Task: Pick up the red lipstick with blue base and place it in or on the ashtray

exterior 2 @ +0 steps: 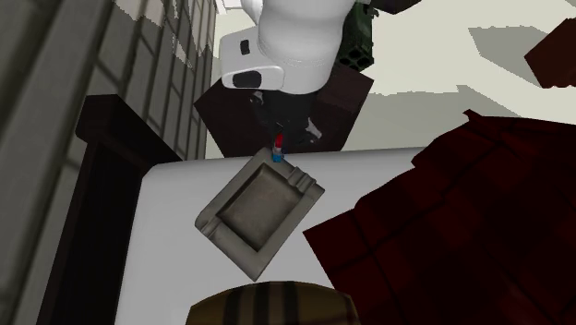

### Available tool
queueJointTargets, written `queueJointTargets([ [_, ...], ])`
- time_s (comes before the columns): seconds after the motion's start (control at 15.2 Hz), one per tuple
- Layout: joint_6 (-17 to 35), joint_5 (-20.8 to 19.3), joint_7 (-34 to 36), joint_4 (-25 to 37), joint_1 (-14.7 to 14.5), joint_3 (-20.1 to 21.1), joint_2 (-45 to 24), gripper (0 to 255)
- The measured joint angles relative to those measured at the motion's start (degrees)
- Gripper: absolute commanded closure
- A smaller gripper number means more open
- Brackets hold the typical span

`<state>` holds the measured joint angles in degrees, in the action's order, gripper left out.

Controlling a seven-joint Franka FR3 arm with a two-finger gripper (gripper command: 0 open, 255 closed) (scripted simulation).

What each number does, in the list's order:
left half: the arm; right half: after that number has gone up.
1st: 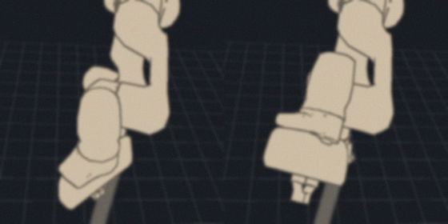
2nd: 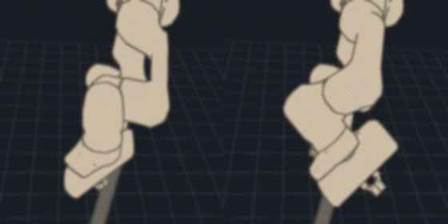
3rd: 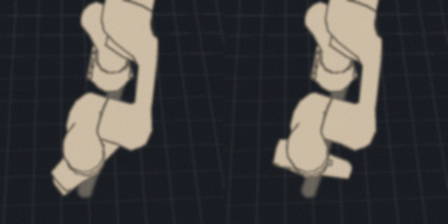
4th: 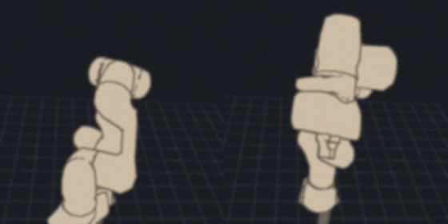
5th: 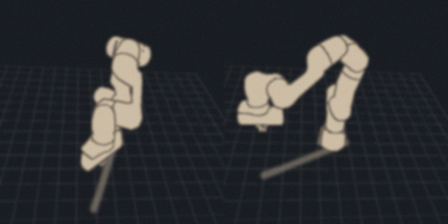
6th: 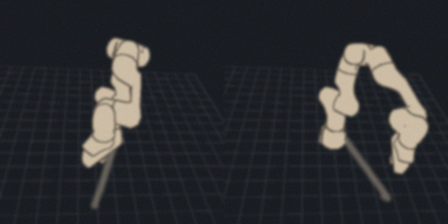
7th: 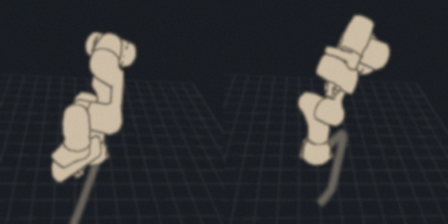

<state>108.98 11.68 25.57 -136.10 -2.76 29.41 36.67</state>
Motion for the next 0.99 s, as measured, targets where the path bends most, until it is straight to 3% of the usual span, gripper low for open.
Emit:
queueJointTargets([
  [0.46, 3.46, -5.82, 0.91, 10.9, 5.9, 2.65, -14.82, 255],
  [0.99, 9.39, -6.51, 1.87, 7.02, 6.2, 3.91, -17.04, 255],
])
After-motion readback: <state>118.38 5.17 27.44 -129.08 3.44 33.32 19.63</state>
